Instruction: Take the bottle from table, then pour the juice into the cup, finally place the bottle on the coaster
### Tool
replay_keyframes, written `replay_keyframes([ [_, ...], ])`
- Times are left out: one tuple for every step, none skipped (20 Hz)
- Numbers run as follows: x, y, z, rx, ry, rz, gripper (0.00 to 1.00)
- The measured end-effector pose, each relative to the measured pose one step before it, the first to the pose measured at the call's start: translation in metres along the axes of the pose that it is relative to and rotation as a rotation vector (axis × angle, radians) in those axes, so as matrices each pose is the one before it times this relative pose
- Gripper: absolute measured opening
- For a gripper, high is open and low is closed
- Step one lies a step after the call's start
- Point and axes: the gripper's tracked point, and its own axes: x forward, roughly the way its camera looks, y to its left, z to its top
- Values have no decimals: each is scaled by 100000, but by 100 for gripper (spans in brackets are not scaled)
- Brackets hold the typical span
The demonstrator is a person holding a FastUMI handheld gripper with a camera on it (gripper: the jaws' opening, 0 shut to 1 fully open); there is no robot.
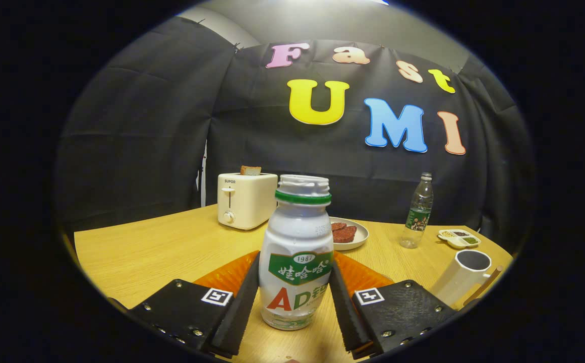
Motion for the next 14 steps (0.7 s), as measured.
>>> replay_keyframes([
  [112, -69, -167, 1203, 171, -106, 72],
  [-35, -196, -41, 1175, -261, -611, 69],
  [-253, -161, 72, 741, 260, -1046, 67],
  [-178, -298, 74, 830, 47, -1417, 67],
  [-103, -272, -12, 621, 202, -1112, 67],
  [-69, -127, 135, 877, -5, -645, 67],
  [-84, -264, 229, 1579, -451, -528, 67],
  [3, -176, 463, 1658, -823, -521, 67],
  [-60, -268, 371, 2222, -713, -638, 67],
  [-18, -284, 456, 2868, -198, -698, 67],
  [-59, -316, 231, 3536, -99, -770, 67],
  [-9, -219, 256, 4081, 189, -524, 67],
  [-38, -132, 207, 5758, 314, -213, 67],
  [-123, -61, 328, 5022, -241, 15, 67],
])
